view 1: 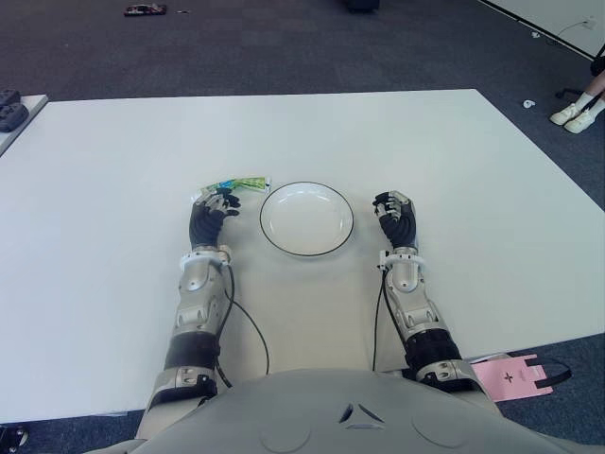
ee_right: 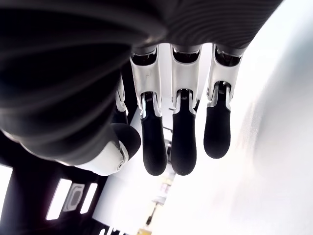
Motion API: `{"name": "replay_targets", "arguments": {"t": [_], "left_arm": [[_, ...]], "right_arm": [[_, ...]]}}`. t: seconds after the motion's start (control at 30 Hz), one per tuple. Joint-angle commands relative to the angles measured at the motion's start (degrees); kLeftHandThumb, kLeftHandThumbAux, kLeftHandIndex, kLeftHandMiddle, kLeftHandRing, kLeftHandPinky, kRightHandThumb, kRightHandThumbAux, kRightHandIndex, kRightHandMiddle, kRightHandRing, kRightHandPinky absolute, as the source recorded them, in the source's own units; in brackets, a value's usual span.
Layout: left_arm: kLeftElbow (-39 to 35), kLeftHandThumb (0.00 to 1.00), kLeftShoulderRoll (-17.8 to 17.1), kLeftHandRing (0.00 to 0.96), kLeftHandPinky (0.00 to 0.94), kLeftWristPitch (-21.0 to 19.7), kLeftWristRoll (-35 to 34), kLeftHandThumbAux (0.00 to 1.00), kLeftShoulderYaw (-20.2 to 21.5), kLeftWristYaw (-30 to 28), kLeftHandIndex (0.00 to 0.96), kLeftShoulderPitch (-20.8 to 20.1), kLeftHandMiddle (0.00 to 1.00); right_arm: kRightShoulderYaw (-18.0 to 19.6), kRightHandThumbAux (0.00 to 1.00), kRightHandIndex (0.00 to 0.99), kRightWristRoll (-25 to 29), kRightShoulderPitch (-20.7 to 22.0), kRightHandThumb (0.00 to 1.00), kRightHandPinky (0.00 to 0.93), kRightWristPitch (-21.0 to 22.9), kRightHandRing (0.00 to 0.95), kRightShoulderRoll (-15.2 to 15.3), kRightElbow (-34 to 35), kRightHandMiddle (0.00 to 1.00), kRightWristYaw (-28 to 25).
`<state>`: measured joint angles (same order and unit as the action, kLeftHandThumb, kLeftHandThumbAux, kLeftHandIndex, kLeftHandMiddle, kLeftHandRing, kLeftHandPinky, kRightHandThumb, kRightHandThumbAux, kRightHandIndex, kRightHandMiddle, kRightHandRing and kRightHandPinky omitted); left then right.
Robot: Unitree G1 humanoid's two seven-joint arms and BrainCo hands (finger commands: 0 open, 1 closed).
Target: Put the toothpaste on the table into the plate.
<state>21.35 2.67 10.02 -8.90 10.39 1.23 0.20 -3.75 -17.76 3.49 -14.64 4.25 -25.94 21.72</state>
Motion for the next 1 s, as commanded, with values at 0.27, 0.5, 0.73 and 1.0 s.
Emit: {"name": "replay_targets", "arguments": {"t": [0.27,0.5,0.73,1.0], "left_arm": [[1.2,0.714,-0.1,0.517,0.492,-4.6,1.1,0.719,0.0,1.6,0.431,2.2,0.509],[-0.3,0.713,0.1,0.514,0.477,-4.4,1.4,0.719,-0.3,1.4,0.431,2.8,0.506],[-4.8,0.713,-0.3,0.495,0.437,0.0,4.6,0.72,-2.0,1.4,0.431,5.6,0.495],[-5.8,0.706,-3.7,0.484,0.464,10.4,14.3,0.719,-4.3,4.6,0.431,6.4,0.496]], "right_arm": [[0.0,0.73,0.42,1.1,-5.1,0.707,0.528,4.4,0.499,-1.0,-3.8,0.484,-1.8],[0.3,0.73,0.42,0.9,-5.0,0.706,0.537,3.8,0.502,-1.1,-4.2,0.485,-1.6],[0.1,0.73,0.421,0.6,-4.8,0.706,0.534,3.5,0.505,-1.1,-4.5,0.488,-1.5],[0.0,0.731,0.42,0.5,-5.0,0.706,0.526,4.1,0.499,-1.3,-3.7,0.488,-1.5]]}}
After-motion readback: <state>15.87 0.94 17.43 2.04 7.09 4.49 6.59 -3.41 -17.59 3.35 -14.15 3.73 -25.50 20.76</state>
